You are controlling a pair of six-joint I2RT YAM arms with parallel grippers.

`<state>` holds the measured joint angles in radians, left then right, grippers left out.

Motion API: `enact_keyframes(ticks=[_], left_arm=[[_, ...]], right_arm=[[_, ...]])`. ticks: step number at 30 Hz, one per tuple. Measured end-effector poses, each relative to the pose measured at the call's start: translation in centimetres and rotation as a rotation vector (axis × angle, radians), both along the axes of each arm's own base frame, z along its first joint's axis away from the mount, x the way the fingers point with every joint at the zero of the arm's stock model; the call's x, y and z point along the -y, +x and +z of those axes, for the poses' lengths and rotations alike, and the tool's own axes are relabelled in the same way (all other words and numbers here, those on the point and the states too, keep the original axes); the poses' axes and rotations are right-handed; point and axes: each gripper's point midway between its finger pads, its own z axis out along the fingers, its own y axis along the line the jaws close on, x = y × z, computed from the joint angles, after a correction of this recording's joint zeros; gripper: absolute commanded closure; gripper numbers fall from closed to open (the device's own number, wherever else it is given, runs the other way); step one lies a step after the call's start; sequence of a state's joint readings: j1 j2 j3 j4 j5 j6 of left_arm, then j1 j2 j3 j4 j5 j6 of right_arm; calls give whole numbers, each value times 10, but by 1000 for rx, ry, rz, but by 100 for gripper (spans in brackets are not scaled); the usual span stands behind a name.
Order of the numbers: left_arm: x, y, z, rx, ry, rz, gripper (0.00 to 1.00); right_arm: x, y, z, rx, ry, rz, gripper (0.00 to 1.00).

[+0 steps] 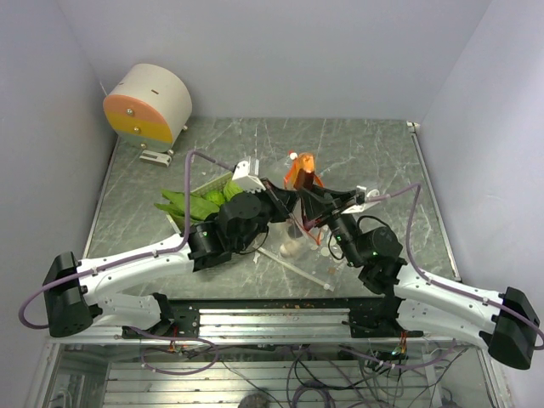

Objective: Place the food in the zip-top bag and seal the zipper
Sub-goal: Place the fake food in the zipper food storage bag.

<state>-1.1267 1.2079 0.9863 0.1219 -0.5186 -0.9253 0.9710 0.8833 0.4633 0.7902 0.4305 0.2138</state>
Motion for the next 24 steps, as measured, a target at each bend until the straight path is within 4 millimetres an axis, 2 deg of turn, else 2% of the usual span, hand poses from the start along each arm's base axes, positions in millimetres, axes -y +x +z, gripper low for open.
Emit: enact_keyframes(ticks=[5,8,10,14,20,22,24], left_arm=[[-8,-2,-13,-19,-3,12,93],[-14,-2,-15,-21,-3,26,93],[-18,-2,-16,-19,-4,34,93],[-25,-1,-20,-19,0,49,93],[-30,-3,-34,-34,12,53,93],[-30,-3,-36,-37,9,54,93],[-30,-4,-40,-40,8,54,93]], right_arm=[[3,-10,-1,-26,-9,22,43],[9,-16,6,-38,-22,31,32],[13,-20,16,-44,-31,32,30],[21,-23,48,-74,-35,25,30],[16,-17,78,-249,-71,5,42],[11,-17,70,-319,-105,15,43],[9,-22,50,-393,-158,34,45]])
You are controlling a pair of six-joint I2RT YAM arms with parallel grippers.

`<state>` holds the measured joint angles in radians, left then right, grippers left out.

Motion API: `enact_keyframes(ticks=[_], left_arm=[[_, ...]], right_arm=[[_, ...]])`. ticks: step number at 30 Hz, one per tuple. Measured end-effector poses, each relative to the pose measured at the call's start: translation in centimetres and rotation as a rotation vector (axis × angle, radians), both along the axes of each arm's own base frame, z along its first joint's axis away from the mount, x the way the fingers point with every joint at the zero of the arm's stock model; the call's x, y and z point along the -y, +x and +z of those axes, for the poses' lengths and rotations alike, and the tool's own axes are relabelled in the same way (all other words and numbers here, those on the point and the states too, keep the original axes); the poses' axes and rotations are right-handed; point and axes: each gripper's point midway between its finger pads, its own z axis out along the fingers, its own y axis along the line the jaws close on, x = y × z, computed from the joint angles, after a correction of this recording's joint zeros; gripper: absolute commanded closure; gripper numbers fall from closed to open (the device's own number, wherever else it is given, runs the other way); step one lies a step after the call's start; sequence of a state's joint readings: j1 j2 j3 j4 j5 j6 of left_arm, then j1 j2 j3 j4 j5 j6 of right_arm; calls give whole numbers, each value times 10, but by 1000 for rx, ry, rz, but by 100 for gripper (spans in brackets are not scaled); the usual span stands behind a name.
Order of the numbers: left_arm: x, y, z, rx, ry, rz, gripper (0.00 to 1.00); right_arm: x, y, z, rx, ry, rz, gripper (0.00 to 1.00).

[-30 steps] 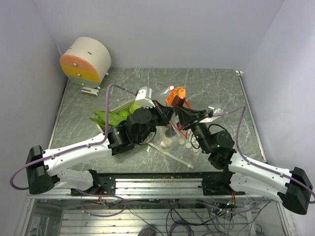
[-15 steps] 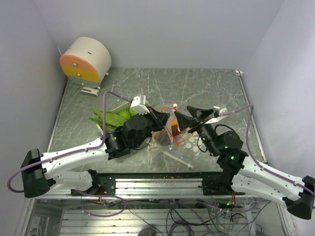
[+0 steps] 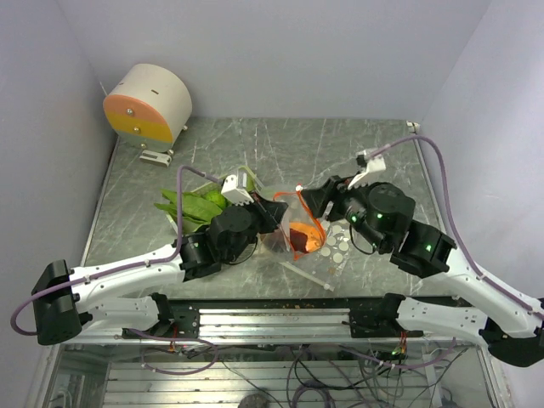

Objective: Place the food in the zip-top bag and seal the zipper
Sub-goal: Place the fake food in the zipper food storage bag.

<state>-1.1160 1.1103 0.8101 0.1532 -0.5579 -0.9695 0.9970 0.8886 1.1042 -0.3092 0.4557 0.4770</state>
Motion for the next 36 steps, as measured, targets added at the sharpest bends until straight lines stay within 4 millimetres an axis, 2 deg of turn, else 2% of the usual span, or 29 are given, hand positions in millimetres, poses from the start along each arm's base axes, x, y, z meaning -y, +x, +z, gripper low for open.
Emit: enact_keyframes(ticks=[3,7,12,15,20,24,27,28,31,32,34,36], left_arm=[[-2,0,-5,-4,3,3,93],[-5,0,-6,-2,1,16,93],[-11,0,-7,2,-9,30,93],[-12,0,-9,1,-6,32,93],[-14,0,-7,6,-14,36,93],[-16,0,-8,8,-18,40,93],[-16,0,-9,9,-20,40,93],[-16,0,-10,8,-19,40,93],[-16,0,-11,7,-16,40,93],[-17,0,-11,7,-16,40,93],[-16,0,-11,6,-15,40,93],[-16,0,-12,6,-15,40,93]], right_arm=[[-1,-16,-43,-145,-94,56,47],[6,-41,-85,-319,-168,108,46],[18,-69,-118,-455,-155,147,45],[18,-78,-135,-526,-154,156,44],[8,-80,-153,-608,-155,147,43],[3,-81,-154,-631,-135,149,44],[0,-79,-156,-643,-124,141,48],[-1,-79,-159,-646,-121,138,51],[-1,-77,-164,-654,-124,122,81],[-1,-76,-165,-655,-127,117,88],[-2,-74,-167,-657,-130,104,92],[-3,-71,-167,-649,-128,101,90]])
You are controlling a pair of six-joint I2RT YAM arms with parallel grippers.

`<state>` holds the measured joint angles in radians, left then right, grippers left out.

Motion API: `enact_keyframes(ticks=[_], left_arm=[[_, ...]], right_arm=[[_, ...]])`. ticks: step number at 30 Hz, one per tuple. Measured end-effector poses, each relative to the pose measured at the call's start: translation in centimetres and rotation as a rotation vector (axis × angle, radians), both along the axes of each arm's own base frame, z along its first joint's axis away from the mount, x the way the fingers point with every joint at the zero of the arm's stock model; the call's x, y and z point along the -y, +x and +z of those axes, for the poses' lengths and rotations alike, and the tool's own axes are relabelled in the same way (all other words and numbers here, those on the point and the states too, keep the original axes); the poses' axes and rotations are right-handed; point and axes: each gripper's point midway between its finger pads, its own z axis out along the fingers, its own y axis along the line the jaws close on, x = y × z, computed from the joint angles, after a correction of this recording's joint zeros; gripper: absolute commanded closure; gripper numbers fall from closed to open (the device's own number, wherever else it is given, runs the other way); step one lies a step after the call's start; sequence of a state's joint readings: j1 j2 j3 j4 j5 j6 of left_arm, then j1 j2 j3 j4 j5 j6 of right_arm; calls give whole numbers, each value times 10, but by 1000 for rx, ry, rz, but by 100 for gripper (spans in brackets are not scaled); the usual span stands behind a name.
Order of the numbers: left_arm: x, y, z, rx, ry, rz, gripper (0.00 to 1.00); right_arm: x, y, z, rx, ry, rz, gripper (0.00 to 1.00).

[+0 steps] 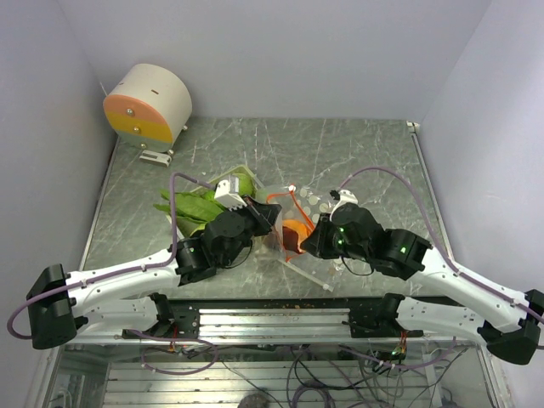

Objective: Place the food in the zip-top bag and seal the zipper
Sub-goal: Place the fake food in the zipper food storage bag.

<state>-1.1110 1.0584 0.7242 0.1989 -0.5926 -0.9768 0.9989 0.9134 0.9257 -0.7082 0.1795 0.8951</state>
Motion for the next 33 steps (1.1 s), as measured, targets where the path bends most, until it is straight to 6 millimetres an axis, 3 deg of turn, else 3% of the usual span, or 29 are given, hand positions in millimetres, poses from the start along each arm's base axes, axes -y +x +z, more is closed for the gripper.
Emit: enact_keyframes(ticks=[5,14,22,29,33], left_arm=[[4,1,-2,-1,-2,-11,93],[13,-2,-10,-16,15,-57,93],[8,1,-9,-18,16,-40,93],[-3,-5,1,-10,-26,-37,93],[-13,-8,11,-4,-71,-18,93]], right_arm=[[-7,11,12,56,6,5,76],[-35,61,39,244,-43,-22,51],[-31,84,50,371,-115,-60,48],[-13,78,114,524,36,-85,48],[2,72,130,555,54,-110,48]])
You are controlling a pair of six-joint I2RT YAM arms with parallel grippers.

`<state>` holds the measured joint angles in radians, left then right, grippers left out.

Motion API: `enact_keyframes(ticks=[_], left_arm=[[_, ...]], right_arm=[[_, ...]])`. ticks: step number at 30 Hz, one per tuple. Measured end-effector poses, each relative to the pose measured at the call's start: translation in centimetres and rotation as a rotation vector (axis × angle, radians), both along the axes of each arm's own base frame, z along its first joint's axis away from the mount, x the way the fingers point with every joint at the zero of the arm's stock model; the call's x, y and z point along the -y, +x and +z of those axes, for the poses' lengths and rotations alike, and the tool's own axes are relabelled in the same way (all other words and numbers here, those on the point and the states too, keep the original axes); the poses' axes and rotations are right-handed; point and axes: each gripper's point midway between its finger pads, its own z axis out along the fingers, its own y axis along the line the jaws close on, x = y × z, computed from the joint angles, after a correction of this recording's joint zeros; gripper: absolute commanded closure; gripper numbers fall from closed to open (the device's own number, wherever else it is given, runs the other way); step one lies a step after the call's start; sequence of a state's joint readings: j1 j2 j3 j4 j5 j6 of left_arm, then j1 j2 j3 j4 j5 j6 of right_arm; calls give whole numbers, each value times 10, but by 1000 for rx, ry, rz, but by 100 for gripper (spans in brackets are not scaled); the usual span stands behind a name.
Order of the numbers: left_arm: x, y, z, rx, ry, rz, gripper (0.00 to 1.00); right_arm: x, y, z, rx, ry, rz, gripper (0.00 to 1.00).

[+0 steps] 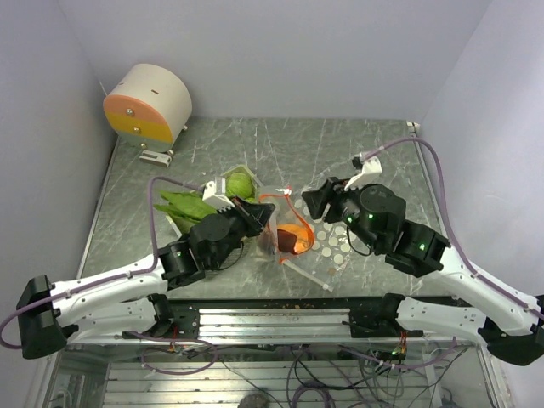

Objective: Place the food in the zip-top bag and seal the zipper
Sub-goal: Place the fake food in the zipper food storage bag, then pick up the fake vegetable from the bin.

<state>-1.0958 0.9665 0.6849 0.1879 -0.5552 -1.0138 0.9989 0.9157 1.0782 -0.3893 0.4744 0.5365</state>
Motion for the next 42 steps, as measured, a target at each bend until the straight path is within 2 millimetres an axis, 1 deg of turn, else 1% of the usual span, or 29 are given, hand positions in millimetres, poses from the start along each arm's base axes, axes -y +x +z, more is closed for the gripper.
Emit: enact_keyframes(ticks=[2,3,7,10,12,14,17,19,24,26,28,30,32,33,34,36,38,39,40,42], left_arm=[[-5,-1,8,7,-28,12,93],[-7,-1,12,10,-40,18,93],[-19,-1,26,24,-93,48,93],[-25,0,29,24,-110,72,93],[-26,0,28,21,-113,80,93],[-25,1,25,15,-111,82,93],[-23,2,22,8,-108,83,93],[-22,2,20,3,-102,83,93],[-20,3,15,-4,-90,82,93],[-20,3,15,-6,-86,79,93],[-20,1,15,-9,-69,70,93],[-25,-1,21,-6,-39,67,93],[-33,-5,42,14,-18,65,93],[-39,-7,56,29,-18,66,93],[-47,-10,73,48,-26,71,93],[-70,-17,103,85,-57,93,93],[-101,-26,126,116,-92,134,93],[-113,-29,131,125,-100,153,93],[-129,-32,137,134,-108,178,93],[-159,-39,144,148,-117,230,93]], right_arm=[[6,-3,-7,-19,-28,-4,49],[6,-6,-13,-36,-48,6,50],[4,-25,-49,-116,-112,103,53],[6,-43,-76,-178,-145,180,53],[9,-52,-87,-204,-150,208,53],[12,-59,-92,-219,-140,224,53],[12,-62,-92,-220,-128,235,54],[8,-60,-93,-223,-130,239,54],[-9,-55,-107,-245,-162,269,55],[-12,-53,-108,-240,-171,277,54],[-12,-51,-101,-212,-163,277,52],[-12,-47,-83,-158,-133,268,51],[-10,-44,-54,-79,-74,257,49],[-9,-42,-38,-38,-41,251,44],[-7,-40,-18,17,3,241,43],[-3,-36,14,99,67,214,36],[0,-30,37,164,111,180,27],[0,-26,45,187,124,163,23],[-2,-22,48,200,124,152,21],[-13,-9,50,216,100,131,21]])
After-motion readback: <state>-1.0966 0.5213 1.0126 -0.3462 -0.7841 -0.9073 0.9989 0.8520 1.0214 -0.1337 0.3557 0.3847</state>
